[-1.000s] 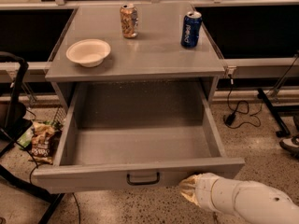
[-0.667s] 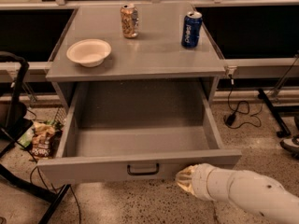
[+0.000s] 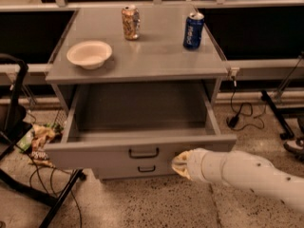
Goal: Close top drawer
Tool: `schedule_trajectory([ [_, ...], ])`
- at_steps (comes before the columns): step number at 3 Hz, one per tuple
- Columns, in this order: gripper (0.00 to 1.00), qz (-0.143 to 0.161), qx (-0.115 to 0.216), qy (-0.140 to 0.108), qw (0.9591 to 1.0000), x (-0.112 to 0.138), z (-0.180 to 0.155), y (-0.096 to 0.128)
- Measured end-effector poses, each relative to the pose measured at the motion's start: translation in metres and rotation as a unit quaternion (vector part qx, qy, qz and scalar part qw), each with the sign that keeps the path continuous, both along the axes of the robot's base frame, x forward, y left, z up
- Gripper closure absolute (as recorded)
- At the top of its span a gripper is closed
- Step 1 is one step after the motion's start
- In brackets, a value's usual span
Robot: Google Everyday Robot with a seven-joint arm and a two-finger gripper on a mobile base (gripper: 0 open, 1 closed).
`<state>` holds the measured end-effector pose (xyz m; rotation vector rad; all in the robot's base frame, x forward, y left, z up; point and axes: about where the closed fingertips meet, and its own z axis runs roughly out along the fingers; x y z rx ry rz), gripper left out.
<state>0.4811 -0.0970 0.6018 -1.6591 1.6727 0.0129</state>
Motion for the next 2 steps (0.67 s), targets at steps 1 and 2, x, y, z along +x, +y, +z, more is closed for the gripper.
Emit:
schedule_trajectory([
  [1, 1.00, 0.020, 0.003, -0.009, 0.9997, 0.035, 0.011, 0.021],
  [2, 1.00, 0.041, 0.010, -0.013, 0.9990, 0.062, 0.020, 0.043],
])
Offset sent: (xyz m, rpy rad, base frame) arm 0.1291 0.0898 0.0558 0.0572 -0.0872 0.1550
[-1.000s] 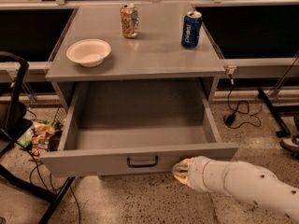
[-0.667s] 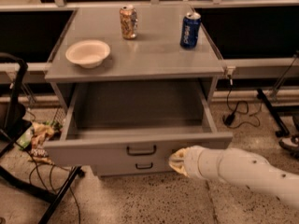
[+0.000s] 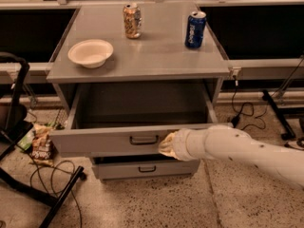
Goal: Close top drawer
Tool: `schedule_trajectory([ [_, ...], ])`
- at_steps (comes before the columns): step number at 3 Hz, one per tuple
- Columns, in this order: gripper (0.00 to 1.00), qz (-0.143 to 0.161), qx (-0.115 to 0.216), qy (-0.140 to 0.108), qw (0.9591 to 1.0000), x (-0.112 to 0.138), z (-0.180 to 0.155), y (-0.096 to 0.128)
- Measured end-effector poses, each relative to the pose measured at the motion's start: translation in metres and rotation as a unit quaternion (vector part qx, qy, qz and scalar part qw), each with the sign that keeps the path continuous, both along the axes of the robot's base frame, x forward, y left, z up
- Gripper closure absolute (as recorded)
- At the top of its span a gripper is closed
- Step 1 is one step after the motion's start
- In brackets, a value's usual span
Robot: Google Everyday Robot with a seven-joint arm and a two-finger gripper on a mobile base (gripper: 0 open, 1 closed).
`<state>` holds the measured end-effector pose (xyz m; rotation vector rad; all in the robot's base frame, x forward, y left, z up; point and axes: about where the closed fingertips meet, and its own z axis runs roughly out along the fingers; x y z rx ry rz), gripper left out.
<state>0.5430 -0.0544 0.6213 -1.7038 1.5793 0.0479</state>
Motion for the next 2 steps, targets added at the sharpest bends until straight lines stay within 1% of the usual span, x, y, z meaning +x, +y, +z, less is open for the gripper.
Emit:
schedule_trajectory([
  [1, 1.00, 0.007, 0.004, -0.004, 1.0000, 0.010, 0.006, 0.009],
  [2, 1.00, 0.025, 0.017, -0.015, 0.9994, 0.038, 0.022, 0.034],
])
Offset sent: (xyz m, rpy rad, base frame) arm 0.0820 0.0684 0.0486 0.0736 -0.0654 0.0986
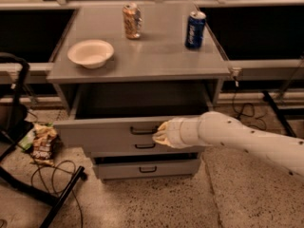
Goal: Close top drawer
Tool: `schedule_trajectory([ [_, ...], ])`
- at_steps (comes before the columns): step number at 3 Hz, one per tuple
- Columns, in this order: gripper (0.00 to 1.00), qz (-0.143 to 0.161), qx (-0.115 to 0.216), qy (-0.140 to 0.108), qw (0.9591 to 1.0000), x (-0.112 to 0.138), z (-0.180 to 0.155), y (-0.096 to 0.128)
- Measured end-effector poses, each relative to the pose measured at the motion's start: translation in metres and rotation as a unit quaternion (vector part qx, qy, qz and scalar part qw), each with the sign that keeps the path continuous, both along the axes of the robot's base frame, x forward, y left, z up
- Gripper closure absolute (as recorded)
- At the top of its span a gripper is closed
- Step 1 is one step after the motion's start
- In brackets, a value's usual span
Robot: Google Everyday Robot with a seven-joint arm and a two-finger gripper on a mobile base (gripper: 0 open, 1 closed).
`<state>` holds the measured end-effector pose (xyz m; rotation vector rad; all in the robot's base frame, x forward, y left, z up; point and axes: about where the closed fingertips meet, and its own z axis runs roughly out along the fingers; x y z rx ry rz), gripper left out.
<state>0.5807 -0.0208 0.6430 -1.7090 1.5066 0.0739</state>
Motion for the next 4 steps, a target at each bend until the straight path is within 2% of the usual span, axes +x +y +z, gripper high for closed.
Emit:
schedule_trajectory([
  [4, 1.00, 0.005, 0.010, 0.001, 0.9999, 0.014, -0.003, 0.000],
])
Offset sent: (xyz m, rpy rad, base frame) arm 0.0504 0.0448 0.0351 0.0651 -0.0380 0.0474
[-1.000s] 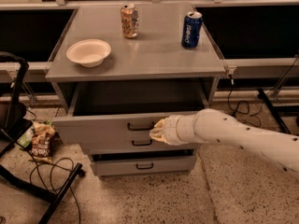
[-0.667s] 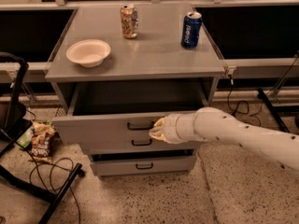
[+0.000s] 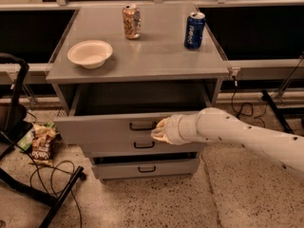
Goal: Close top drawer
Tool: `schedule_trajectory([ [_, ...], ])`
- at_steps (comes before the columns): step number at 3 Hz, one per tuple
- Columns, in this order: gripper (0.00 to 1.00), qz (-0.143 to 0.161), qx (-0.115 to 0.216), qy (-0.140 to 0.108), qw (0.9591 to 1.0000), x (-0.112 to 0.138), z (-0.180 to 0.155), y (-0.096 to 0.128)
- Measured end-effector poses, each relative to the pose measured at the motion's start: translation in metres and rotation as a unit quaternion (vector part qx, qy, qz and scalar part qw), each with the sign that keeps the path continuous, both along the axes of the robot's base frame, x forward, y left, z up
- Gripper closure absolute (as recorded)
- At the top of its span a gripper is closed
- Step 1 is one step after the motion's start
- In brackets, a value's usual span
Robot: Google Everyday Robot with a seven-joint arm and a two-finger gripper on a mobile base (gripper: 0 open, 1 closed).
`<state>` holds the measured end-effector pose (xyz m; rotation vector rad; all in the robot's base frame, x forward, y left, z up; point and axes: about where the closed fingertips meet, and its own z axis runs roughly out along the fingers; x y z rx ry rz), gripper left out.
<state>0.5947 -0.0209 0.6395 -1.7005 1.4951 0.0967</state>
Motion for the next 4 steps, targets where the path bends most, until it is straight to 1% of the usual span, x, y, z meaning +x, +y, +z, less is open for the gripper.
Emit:
schedule_trajectory([
  [1, 1.00, 0.000, 0.003, -0.002, 1.0000, 0.0048, 0.0029, 0.0024],
  [2, 1.00, 0.000, 0.003, -0.003, 1.0000, 0.0067, 0.0004, -0.0018],
  [4, 0.50, 0.001, 0.003, -0.003, 1.0000, 0.0067, 0.0004, -0.0018],
])
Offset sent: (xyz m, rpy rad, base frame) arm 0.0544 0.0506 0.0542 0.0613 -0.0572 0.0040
